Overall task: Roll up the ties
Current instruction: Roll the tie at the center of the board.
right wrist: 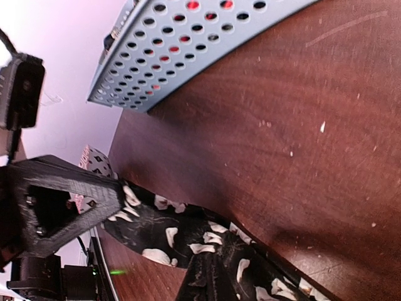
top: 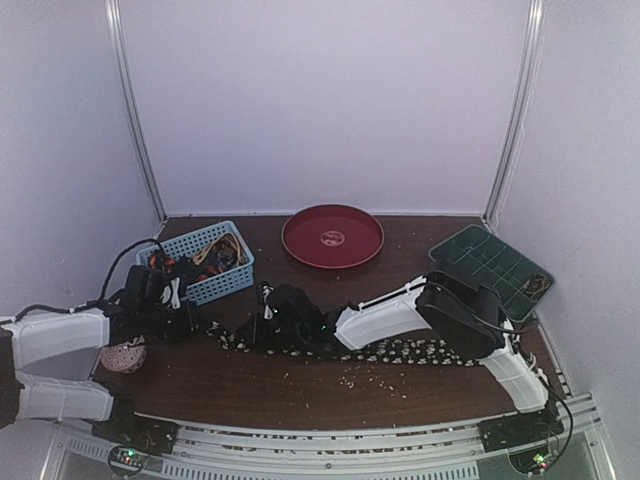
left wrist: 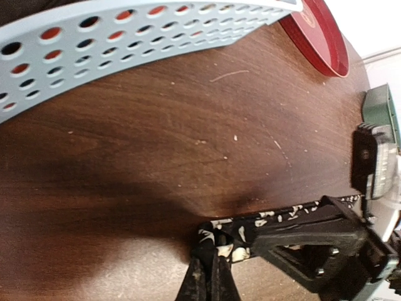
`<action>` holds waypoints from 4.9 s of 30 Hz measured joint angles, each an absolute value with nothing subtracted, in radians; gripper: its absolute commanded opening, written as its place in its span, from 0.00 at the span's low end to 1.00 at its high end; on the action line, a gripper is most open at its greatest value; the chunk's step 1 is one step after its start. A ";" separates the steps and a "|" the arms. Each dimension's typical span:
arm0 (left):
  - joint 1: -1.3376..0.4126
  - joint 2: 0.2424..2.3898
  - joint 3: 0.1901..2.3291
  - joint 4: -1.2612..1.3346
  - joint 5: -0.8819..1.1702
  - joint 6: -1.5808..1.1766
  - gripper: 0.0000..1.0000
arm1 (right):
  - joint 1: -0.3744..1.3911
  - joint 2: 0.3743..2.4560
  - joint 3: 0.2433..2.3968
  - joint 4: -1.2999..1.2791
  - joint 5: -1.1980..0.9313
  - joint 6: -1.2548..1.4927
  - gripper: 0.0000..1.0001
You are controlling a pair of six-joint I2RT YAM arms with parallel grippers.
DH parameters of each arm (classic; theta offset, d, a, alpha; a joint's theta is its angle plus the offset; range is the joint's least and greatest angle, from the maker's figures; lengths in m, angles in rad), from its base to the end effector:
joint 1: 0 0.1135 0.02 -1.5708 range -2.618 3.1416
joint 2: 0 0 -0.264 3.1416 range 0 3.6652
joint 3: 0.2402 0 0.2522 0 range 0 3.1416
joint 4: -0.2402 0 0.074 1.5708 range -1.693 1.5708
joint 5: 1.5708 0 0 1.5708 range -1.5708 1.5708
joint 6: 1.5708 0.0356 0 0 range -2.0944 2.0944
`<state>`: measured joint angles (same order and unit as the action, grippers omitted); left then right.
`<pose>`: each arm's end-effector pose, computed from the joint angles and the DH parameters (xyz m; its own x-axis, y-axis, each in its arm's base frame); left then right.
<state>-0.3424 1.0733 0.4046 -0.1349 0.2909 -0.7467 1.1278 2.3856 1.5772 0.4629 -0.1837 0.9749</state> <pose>0.1835 -0.0762 0.1629 -0.8435 -0.3901 -0.3692 -0.0869 0.7774 -0.6230 0.2201 0.4791 0.1220 -0.8776 0.0486 -0.4769 -0.4197 0.4026 0.8135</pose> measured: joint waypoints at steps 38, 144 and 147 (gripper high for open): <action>-0.454 1.328 0.372 0.255 0.529 -0.882 0.02 | 1.134 2.211 1.336 0.438 -0.051 0.988 0.31; -0.512 1.419 0.426 0.261 0.496 -0.788 0.00 | 1.139 2.268 1.535 0.094 -0.006 0.865 0.18; -0.512 1.484 0.426 0.274 0.498 -0.787 0.00 | 1.140 2.266 1.539 0.086 -0.004 0.862 0.19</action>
<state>-0.5117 1.4837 0.4259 0.2737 0.4980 -0.7868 1.1397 2.2658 1.5387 0.0856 -0.0036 0.8616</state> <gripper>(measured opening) 0.005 0.178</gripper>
